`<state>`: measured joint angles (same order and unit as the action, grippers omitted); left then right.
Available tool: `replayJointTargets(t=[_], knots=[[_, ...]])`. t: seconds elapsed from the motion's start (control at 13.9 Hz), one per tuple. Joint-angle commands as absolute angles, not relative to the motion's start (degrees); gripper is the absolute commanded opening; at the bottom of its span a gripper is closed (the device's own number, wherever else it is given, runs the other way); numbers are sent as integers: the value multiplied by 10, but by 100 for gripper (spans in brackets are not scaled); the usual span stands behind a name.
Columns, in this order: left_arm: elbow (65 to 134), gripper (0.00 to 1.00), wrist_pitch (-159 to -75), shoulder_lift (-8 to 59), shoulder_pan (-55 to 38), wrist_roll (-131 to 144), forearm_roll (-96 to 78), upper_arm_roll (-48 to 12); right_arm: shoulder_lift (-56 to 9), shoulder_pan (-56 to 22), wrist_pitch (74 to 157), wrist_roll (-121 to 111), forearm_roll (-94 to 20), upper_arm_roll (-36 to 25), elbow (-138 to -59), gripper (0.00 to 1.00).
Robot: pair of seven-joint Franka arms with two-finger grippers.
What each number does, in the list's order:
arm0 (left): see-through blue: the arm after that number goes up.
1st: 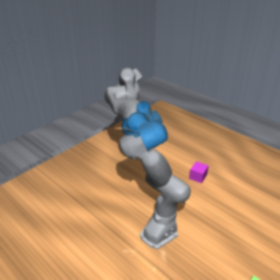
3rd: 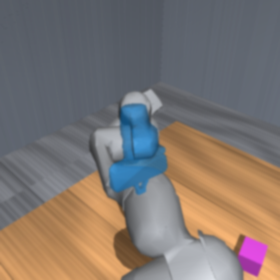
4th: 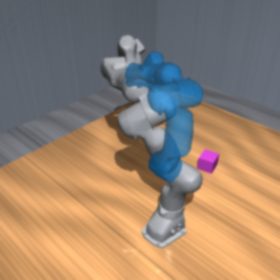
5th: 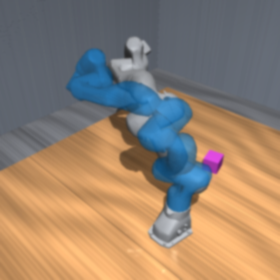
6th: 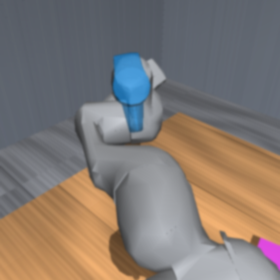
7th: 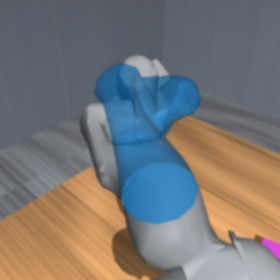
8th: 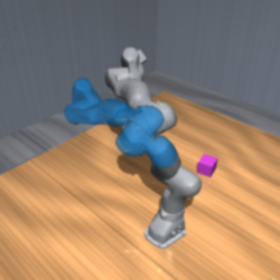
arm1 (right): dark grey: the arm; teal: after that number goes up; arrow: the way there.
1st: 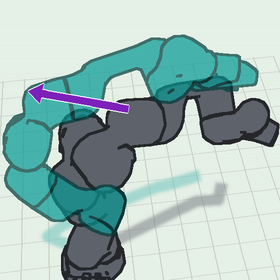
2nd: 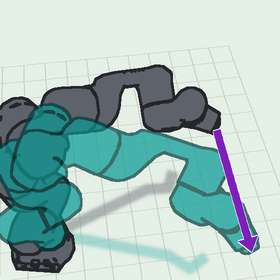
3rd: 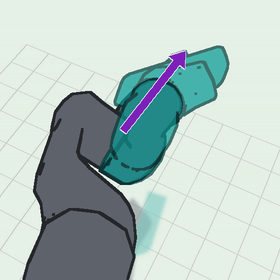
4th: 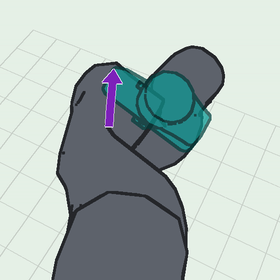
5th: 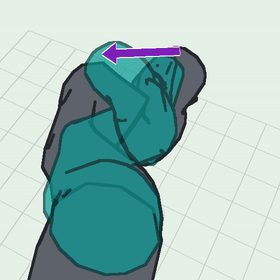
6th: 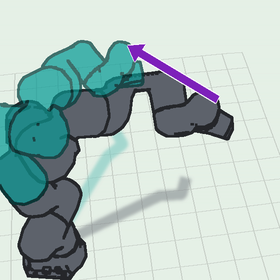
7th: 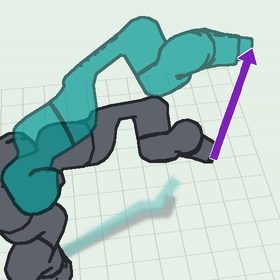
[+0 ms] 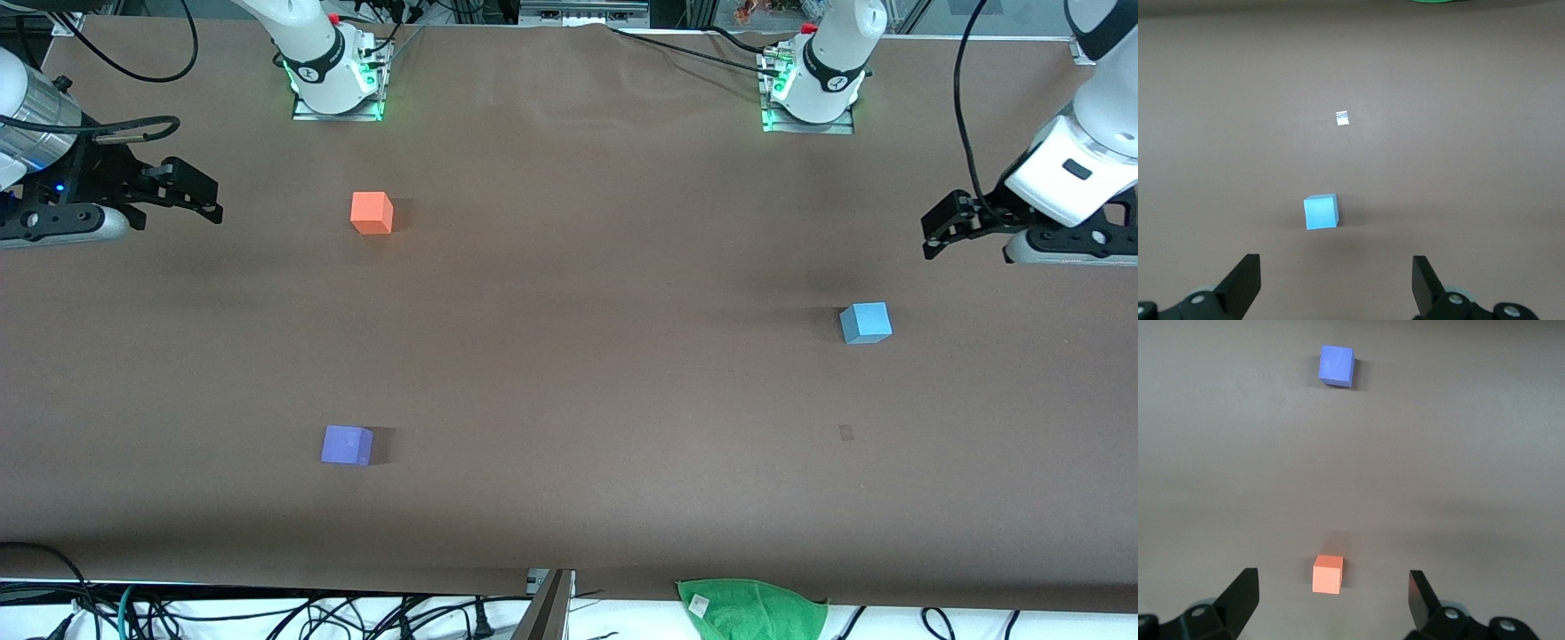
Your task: Place blue block between orange and purple blocks
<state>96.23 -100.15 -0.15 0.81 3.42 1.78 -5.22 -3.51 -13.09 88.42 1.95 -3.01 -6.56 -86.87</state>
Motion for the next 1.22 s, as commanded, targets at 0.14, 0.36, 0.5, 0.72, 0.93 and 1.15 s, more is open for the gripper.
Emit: replayJointTargets(t=[0.14,0.36,0.5,0.72,0.93,1.15], knots=[[961,100,-981,-4,30,20,25,-61,-39,-131,874,23,-25,-66,-857,100],[958,100,-962,-4,32,-5,25,-60,-39,-130,874,22,-25,-67,-857,99],[964,100,-961,-3,33,-6,25,-60,-39,-130,874,22,-25,-68,-857,99],[962,100,-960,1,32,-9,27,-60,-40,-130,874,21,-25,-68,-857,100],[960,100,-948,0,33,-7,26,-61,-40,-130,874,21,-25,-68,-857,99],[960,100,-944,0,29,-6,25,-61,-39,-129,874,20,-25,-69,-857,99]])
